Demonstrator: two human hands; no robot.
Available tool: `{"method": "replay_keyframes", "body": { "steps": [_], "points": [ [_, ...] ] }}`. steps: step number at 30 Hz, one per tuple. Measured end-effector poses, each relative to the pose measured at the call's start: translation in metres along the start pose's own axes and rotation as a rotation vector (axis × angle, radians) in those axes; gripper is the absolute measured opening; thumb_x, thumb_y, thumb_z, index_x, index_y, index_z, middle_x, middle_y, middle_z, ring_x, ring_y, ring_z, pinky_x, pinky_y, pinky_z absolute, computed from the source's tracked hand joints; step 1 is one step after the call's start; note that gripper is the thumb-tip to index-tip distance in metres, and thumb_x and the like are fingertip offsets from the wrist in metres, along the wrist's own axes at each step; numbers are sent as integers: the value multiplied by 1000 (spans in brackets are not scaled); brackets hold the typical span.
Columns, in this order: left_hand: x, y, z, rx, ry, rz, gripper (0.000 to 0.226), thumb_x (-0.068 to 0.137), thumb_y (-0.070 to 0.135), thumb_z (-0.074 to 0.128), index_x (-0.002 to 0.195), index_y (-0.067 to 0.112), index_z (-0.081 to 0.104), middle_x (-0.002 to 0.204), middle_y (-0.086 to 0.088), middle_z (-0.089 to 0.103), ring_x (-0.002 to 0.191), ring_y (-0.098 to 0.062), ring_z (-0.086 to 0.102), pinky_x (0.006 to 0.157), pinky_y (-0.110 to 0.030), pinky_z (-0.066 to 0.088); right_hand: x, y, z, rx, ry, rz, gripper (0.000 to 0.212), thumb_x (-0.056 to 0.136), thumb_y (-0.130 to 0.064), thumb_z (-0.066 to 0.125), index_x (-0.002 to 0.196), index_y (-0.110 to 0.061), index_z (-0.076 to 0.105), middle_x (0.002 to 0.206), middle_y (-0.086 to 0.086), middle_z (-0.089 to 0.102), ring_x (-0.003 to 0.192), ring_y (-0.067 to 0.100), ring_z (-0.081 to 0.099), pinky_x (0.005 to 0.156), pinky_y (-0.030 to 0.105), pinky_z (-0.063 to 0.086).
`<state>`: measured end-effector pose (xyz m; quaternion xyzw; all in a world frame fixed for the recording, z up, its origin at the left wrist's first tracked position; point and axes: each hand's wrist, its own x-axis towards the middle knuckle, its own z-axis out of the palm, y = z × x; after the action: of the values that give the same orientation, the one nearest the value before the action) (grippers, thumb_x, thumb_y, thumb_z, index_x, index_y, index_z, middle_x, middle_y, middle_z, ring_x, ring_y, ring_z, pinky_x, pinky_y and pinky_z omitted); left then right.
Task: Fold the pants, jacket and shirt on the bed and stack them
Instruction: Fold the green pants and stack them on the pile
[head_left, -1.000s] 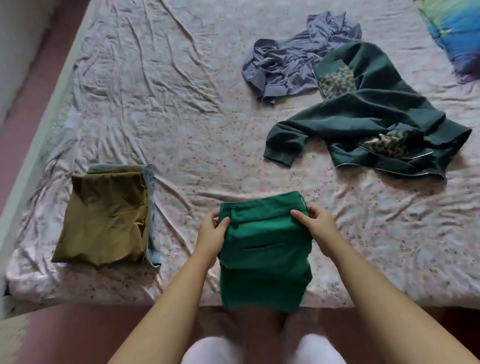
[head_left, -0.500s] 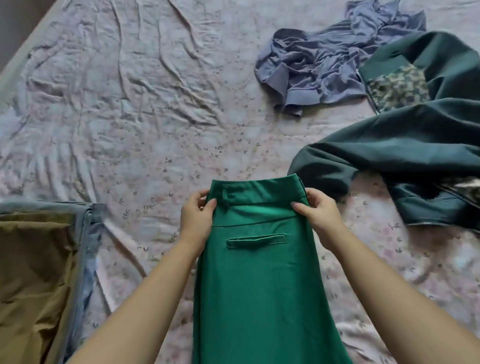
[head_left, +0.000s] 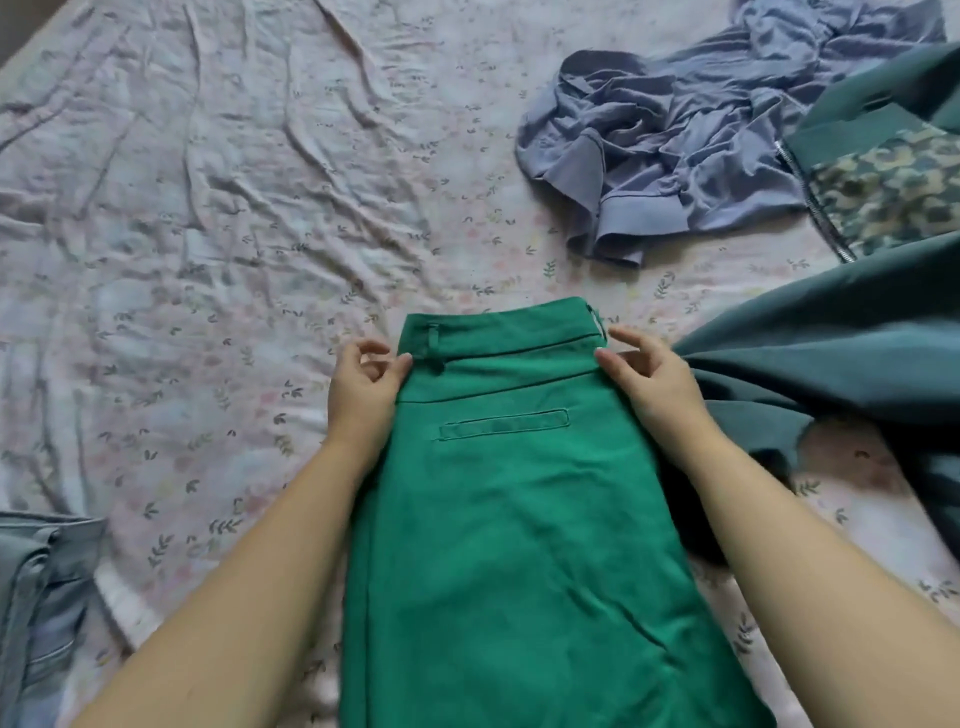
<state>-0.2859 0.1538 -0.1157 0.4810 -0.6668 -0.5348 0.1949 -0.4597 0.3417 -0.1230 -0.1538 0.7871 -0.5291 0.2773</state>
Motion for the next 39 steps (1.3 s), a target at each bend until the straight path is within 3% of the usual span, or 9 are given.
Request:
{"method": "replay_keyframes", "body": {
  "steps": [2, 6, 14, 20, 25, 27, 31, 36, 39],
  "points": [
    [-13, 0, -10, 14, -43, 4, 17, 86, 22, 63, 82, 24, 47, 86, -9, 62, 80, -25, 61, 75, -41, 51, -12, -1, -4, 14, -36, 12, 42, 86, -21, 62, 125, -14, 50, 102, 12, 61, 88, 15, 58, 84, 25, 47],
    [-63, -6, -30, 96, -49, -57, 15, 81, 28, 68, 79, 18, 56, 82, 4, 58, 84, -14, 55, 76, -28, 44, -67, 0, -18, -30, -53, 14, 37, 86, -15, 62, 121, -14, 50, 88, 3, 59, 73, 6, 57, 66, 9, 46],
    [-99, -16, -32, 301, 20, -97, 29, 82, 28, 67, 105, 15, 54, 103, 0, 55, 97, -15, 51, 78, -26, 38, -110, 12, -11, -128, 37, 21, 32, 83, -16, 66, 110, -22, 51, 112, 2, 63, 106, 16, 59, 96, 35, 46],
    [-91, -3, -14, 361, 25, -43, 33, 86, 27, 62, 115, 15, 52, 106, 9, 45, 97, -8, 43, 78, -25, 34, -95, 0, 3, -276, -13, 32, 44, 83, -23, 66, 122, -18, 47, 108, -7, 53, 98, 6, 47, 81, 21, 35],
    [-77, -6, -20, 252, 89, -178, 13, 90, 20, 58, 84, 8, 59, 85, -2, 59, 72, -16, 54, 64, -27, 42, -97, -11, 1, -303, 100, -15, 37, 82, -16, 67, 115, -17, 50, 91, -9, 51, 87, 10, 48, 71, 16, 31],
    [-67, -8, -29, 207, 87, -263, 22, 89, 16, 58, 68, 11, 59, 79, -8, 62, 71, -22, 56, 69, -31, 47, -100, -9, 7, -311, 82, 6, 35, 81, -15, 68, 111, -15, 52, 83, -8, 52, 84, 13, 50, 68, 18, 31],
    [-62, -6, -39, 162, 8, -325, 20, 87, 18, 62, 68, 10, 62, 83, -13, 66, 84, -28, 62, 83, -39, 52, -106, -3, 8, -345, 95, 119, 29, 84, -26, 65, 107, -11, 55, 96, 3, 60, 89, 18, 52, 74, 26, 35],
    [-117, -2, -56, 10, -124, -309, 14, 85, 18, 64, 75, 13, 57, 78, -5, 60, 72, -18, 57, 60, -28, 48, -163, 0, -16, -393, 83, 6, 22, 83, -31, 65, 98, -23, 52, 81, -14, 56, 75, 9, 53, 65, 22, 34],
    [-164, -21, -64, 49, -157, -307, 15, 85, 17, 65, 72, 11, 58, 71, -4, 58, 67, -18, 53, 54, -27, 42, -206, 18, -28, -330, -13, 102, 24, 81, -32, 67, 99, -25, 52, 86, -20, 55, 79, -3, 53, 60, 17, 38]
  ]
}}
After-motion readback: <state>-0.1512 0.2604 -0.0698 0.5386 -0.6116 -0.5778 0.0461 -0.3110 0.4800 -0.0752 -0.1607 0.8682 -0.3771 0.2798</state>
